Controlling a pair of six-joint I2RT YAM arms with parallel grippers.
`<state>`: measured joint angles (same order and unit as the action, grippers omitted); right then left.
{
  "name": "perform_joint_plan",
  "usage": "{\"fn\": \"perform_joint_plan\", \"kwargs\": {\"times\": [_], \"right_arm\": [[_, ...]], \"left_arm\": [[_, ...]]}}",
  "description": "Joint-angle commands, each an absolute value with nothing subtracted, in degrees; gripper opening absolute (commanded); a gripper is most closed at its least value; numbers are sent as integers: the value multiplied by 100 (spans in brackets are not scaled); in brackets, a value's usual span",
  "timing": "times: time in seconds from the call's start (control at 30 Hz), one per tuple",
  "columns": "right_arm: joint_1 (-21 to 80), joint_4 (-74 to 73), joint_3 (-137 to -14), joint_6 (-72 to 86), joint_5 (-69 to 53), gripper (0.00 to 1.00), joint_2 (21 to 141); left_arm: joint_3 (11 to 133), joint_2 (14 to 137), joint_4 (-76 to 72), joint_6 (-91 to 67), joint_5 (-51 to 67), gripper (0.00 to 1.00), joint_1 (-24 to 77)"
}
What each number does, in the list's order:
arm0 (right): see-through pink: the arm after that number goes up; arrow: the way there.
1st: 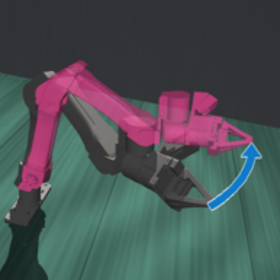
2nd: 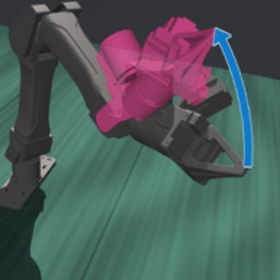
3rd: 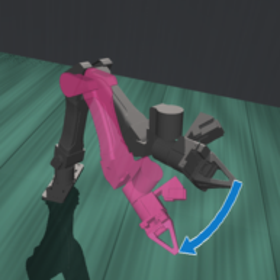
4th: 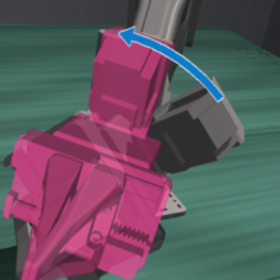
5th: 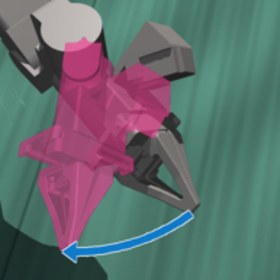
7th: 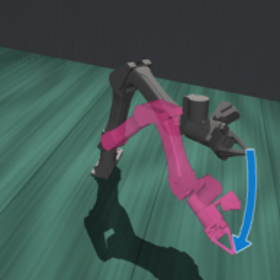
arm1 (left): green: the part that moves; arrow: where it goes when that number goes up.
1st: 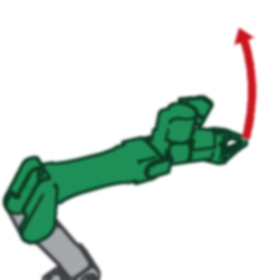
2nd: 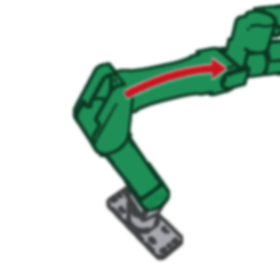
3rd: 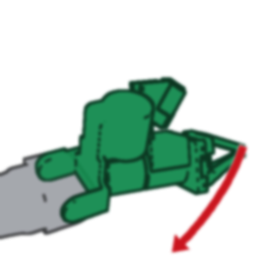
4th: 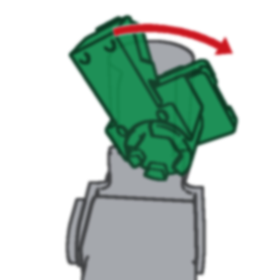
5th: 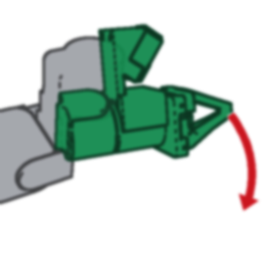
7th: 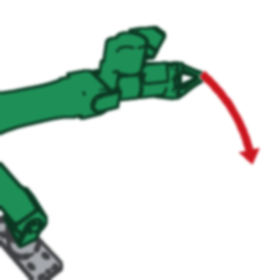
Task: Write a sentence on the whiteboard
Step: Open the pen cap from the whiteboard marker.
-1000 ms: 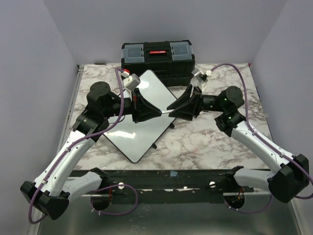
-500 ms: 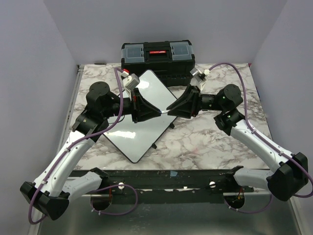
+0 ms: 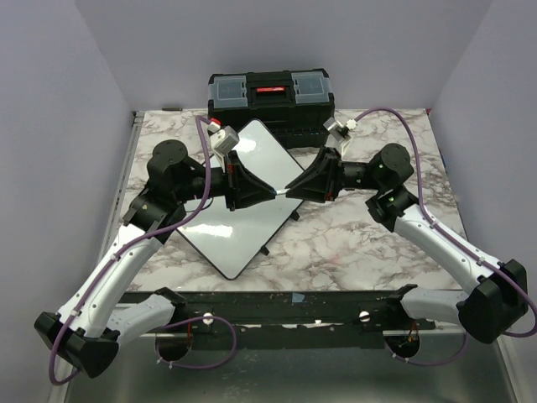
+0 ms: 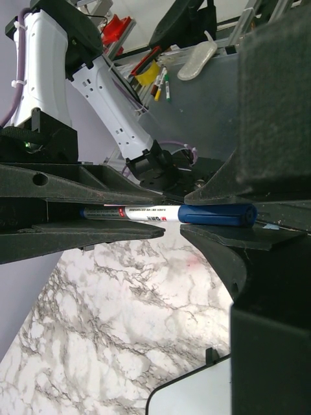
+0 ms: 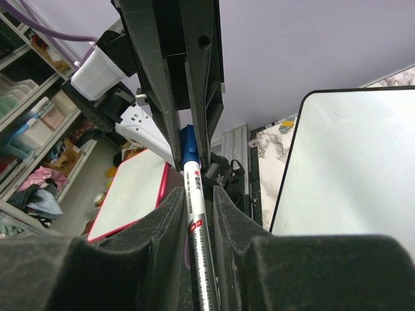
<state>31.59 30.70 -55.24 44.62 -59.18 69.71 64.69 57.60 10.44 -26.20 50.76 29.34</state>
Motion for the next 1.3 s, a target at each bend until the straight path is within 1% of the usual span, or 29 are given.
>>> {"fn": "perform_joint_plan", "kwargs": {"times": [0.0, 0.2, 0.43, 0.53, 0.67, 0.7, 0.9, 1.27], "right_arm": [[3514, 3232, -5742, 4486, -5846, 27, 7084], [3529, 3606, -5660, 4748, -5823, 27, 7106], [3594, 3683, -5665, 4792, -5775, 27, 7149], [3626, 3676, -5669, 4799, -5777, 19, 7180], [3665, 3609, -5694, 4766, -5778, 3, 7207], [3673, 3588, -5700, 4750, -5775, 1, 7216], [3709, 3318, -5719, 4541, -5739, 1, 7209], [3696, 2193, -5509, 3730, -5016, 1, 6632]], "left_arm": [[6398, 5845, 817, -2654, 5066, 0, 3032], [6372, 5844, 789, -2663, 5069, 0, 3030], [6354, 5844, 765, -2678, 5063, 0, 3032], [6350, 5853, 756, -2689, 5062, 0, 3032], [6337, 5862, 743, -2698, 5058, 0, 3032], [6337, 5862, 741, -2698, 5060, 0, 3032], [6337, 5862, 747, -2696, 5044, 0, 3032], [6477, 5757, 1126, -2461, 5035, 0, 2989]]}}
